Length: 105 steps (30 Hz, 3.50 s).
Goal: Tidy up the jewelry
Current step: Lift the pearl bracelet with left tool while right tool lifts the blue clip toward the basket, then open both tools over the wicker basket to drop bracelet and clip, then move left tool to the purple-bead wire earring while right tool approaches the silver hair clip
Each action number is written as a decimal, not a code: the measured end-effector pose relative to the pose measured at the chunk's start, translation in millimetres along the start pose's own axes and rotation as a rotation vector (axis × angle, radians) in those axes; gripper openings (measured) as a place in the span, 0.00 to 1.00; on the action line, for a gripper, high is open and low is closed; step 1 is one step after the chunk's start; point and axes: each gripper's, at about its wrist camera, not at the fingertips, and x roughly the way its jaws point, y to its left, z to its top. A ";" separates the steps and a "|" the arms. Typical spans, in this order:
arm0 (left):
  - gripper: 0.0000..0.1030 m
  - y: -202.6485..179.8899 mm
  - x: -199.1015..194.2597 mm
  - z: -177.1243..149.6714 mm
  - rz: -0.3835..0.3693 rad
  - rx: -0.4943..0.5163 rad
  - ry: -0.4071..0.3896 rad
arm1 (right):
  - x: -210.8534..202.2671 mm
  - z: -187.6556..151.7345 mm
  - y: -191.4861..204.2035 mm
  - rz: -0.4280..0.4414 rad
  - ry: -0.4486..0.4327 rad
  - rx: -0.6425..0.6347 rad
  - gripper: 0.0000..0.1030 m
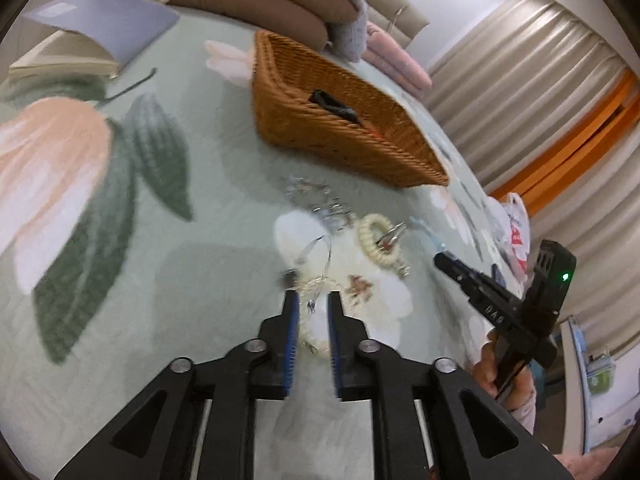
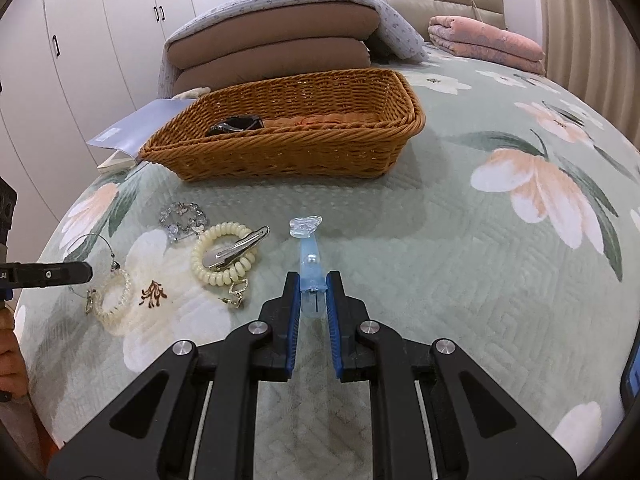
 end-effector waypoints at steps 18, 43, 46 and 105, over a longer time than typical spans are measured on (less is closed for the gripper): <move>0.41 -20.8 -27.2 -12.1 0.123 0.166 -0.061 | -1.6 1.3 -1.4 0.004 -0.010 0.009 0.12; 0.08 -84.1 5.3 6.6 0.132 0.263 -0.136 | -41.3 13.3 -7.2 0.057 -0.128 0.038 0.12; 0.08 -94.4 -12.1 28.3 0.070 0.258 -0.191 | -53.1 34.4 -3.7 0.047 -0.172 0.022 0.12; 0.54 -52.0 -77.1 5.6 0.212 0.112 -0.367 | -53.1 18.1 -1.8 0.165 -0.218 0.116 0.75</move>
